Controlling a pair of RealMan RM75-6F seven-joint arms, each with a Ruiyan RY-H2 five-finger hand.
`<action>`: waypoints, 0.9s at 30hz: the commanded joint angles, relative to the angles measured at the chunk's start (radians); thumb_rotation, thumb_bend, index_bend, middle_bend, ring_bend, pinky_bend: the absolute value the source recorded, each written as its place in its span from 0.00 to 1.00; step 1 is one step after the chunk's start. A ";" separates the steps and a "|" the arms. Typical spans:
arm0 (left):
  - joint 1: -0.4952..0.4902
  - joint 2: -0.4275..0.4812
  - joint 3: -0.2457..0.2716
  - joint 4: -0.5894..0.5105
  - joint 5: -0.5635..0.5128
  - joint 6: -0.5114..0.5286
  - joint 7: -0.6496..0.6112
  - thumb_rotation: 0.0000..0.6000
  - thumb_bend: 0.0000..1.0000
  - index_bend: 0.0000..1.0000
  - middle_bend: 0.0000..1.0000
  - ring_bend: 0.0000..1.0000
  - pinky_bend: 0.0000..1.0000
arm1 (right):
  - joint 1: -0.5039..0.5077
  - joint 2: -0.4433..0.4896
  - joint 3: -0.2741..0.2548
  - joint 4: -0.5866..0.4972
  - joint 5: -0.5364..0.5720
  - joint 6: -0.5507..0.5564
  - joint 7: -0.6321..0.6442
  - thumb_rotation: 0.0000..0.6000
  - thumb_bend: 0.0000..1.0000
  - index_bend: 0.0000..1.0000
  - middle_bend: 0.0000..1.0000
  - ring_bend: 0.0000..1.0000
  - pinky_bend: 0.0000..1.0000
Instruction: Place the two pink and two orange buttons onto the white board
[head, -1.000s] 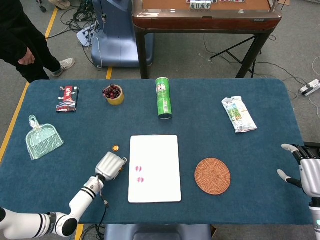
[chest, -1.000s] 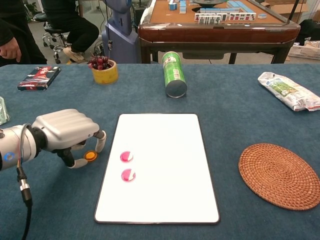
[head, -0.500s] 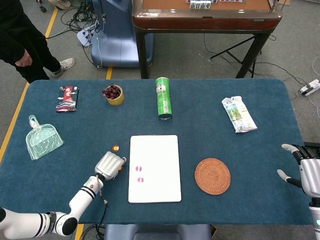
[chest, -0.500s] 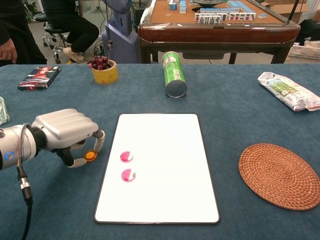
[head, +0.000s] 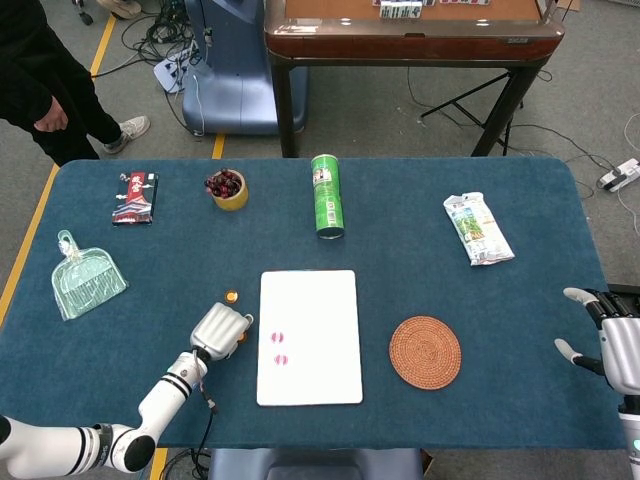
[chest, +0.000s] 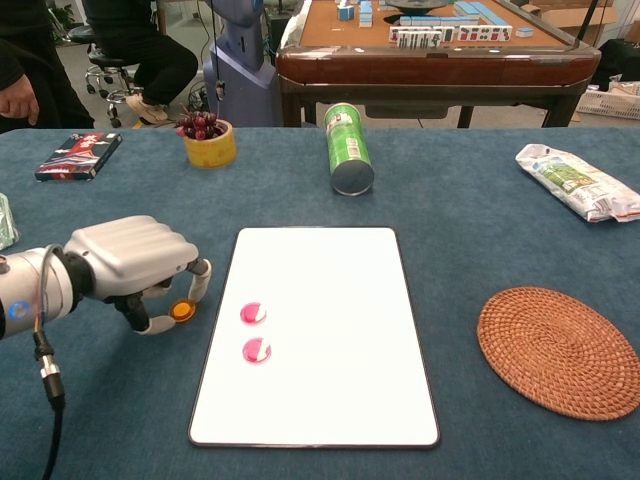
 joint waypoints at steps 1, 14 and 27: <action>0.000 0.002 -0.001 -0.004 0.003 0.002 -0.001 1.00 0.35 0.58 1.00 1.00 1.00 | 0.000 0.000 0.000 0.000 0.000 0.000 -0.001 1.00 0.06 0.29 0.33 0.29 0.54; -0.040 0.040 -0.055 -0.130 0.007 0.041 0.071 1.00 0.35 0.58 1.00 1.00 1.00 | 0.001 0.000 0.000 -0.001 0.000 -0.002 0.000 1.00 0.06 0.29 0.33 0.29 0.54; -0.141 -0.007 -0.099 -0.253 -0.076 0.047 0.223 1.00 0.35 0.58 1.00 1.00 1.00 | -0.003 0.009 0.002 0.002 0.000 0.004 0.026 1.00 0.06 0.29 0.33 0.29 0.54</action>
